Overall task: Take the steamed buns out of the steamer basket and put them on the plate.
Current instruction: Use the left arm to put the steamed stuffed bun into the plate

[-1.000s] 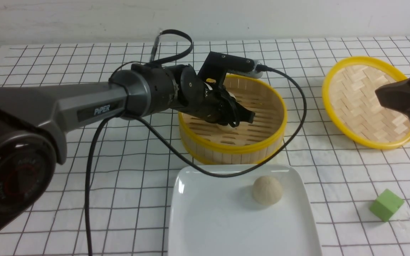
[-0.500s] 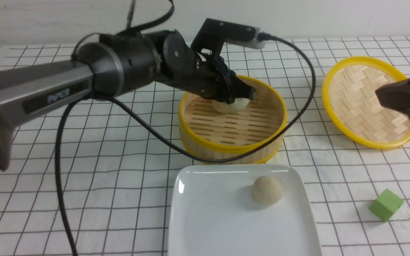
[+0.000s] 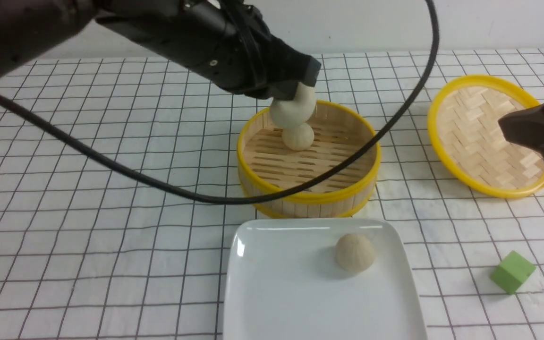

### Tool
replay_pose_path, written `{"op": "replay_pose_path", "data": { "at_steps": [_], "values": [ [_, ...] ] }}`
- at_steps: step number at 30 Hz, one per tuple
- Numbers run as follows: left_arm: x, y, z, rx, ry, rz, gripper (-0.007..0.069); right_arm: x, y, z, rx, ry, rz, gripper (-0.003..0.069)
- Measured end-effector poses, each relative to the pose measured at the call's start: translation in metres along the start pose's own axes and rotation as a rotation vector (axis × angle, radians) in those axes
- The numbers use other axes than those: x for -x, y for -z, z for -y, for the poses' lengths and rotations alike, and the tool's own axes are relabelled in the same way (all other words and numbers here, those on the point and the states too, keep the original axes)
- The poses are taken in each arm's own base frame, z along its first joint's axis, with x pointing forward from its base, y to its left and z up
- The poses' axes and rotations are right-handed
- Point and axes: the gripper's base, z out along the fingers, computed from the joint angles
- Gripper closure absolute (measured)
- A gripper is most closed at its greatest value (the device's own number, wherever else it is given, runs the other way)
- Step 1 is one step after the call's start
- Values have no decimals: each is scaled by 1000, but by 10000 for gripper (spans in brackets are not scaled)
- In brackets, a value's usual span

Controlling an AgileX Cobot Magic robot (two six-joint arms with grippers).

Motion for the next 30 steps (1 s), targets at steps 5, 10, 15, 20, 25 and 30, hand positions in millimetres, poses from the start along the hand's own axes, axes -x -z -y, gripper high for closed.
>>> {"op": "replay_pose_path", "data": {
  "at_steps": [5,10,15,20,25,30],
  "values": [
    [-12,24,4,4,85,-117,598,0,0,0,2,-2,0,164],
    [-29,20,7,-25,130,-247,598,0,0,0,3,-3,0,164],
    [-57,-4,21,-62,103,-315,598,0,0,-1,11,-11,0,164],
    [-84,-30,23,-54,73,-317,598,0,0,-1,16,-16,0,164],
    [-100,-61,11,6,37,-328,597,0,0,-2,20,-20,-1,164],
    [-106,-97,5,1,-9,-312,597,0,0,-2,20,-20,-4,164]
  ]
}}
